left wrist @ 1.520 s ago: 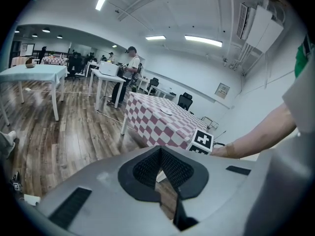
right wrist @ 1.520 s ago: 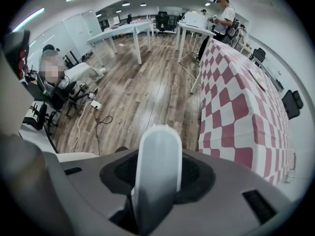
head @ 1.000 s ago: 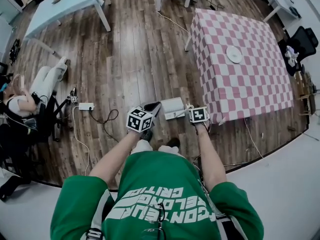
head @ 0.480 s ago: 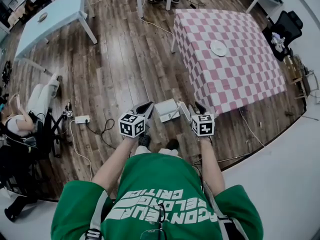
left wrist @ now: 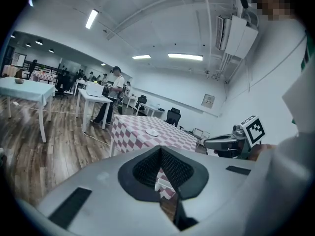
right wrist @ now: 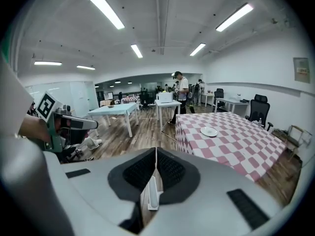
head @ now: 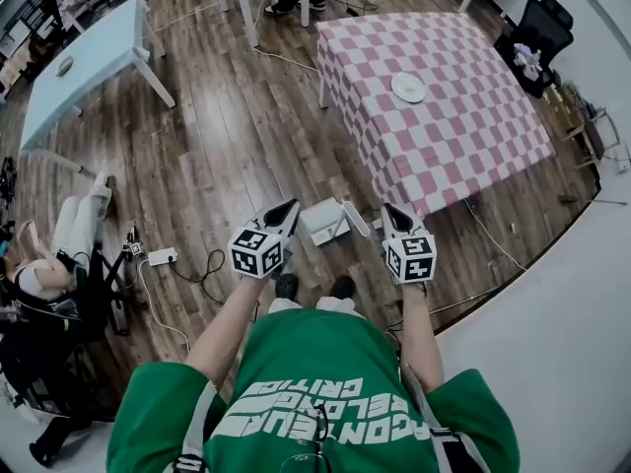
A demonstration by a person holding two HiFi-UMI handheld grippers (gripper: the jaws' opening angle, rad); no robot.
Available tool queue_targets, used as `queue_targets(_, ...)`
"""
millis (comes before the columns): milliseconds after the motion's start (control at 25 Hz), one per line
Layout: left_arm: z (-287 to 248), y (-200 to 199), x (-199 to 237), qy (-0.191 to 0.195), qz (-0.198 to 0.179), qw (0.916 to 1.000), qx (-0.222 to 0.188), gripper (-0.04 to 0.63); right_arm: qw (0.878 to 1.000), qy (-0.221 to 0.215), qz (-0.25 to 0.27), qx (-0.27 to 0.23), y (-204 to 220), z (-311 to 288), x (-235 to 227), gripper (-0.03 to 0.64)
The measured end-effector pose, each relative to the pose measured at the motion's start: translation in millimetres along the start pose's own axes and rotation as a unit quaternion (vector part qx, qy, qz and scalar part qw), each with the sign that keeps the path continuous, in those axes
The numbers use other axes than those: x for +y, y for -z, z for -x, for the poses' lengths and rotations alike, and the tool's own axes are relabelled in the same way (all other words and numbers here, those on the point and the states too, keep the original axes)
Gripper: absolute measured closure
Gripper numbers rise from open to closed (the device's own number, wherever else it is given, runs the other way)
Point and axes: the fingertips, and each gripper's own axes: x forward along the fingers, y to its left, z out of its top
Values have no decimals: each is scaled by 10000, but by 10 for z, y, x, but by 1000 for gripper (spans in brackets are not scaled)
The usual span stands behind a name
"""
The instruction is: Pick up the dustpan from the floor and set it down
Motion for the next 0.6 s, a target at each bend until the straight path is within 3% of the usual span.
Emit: queue_targets(600,-165,-1,-117,184,-144,9996,136,592,9999,161,-17,0,93,182,-117,601)
